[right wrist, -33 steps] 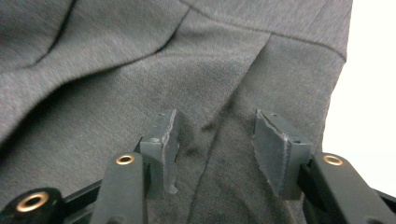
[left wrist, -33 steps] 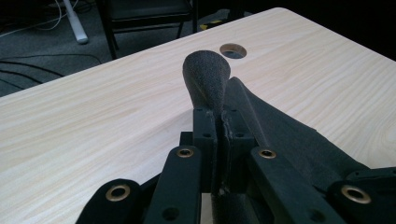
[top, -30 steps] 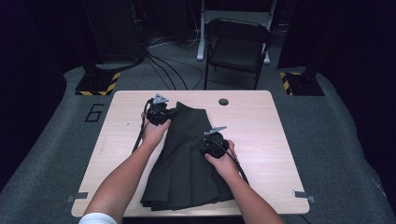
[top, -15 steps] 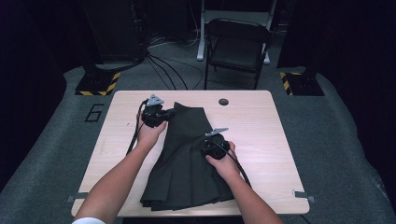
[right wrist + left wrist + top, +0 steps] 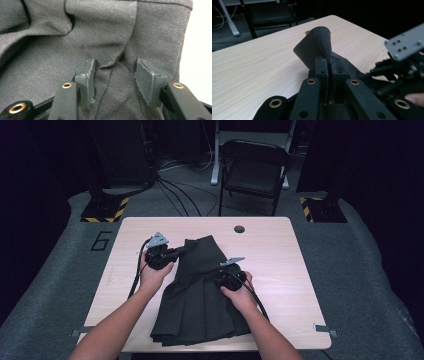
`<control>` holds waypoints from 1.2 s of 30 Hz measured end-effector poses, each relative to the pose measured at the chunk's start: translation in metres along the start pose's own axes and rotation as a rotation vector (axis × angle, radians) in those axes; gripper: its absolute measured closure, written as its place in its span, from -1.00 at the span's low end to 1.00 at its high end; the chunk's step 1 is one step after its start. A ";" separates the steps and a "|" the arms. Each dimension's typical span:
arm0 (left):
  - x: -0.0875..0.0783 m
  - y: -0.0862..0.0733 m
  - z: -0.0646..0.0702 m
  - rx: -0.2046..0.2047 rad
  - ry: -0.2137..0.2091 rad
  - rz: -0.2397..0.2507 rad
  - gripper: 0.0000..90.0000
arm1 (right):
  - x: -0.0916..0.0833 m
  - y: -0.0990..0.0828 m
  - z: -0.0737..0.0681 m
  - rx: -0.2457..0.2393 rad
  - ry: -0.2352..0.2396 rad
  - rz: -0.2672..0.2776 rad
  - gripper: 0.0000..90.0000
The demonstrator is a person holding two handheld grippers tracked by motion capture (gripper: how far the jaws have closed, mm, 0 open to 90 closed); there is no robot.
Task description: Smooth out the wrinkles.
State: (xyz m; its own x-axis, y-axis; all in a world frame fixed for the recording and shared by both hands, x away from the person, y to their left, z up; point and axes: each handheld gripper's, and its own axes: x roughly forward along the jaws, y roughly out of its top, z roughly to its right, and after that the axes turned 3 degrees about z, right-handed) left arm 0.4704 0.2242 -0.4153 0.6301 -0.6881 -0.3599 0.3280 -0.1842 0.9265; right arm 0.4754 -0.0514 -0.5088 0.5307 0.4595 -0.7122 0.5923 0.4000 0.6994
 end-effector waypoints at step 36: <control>-0.032 -0.060 0.034 0.016 -0.089 -0.076 0.91 | -0.026 0.003 0.005 -0.020 0.000 -0.008 0.05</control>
State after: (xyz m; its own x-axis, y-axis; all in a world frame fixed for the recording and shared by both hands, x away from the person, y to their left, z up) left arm 0.4066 0.2327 -0.4556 0.5383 -0.7315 -0.4185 0.3608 -0.2488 0.8988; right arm 0.4667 -0.0663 -0.4880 0.5258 0.4564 -0.7178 0.5845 0.4193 0.6947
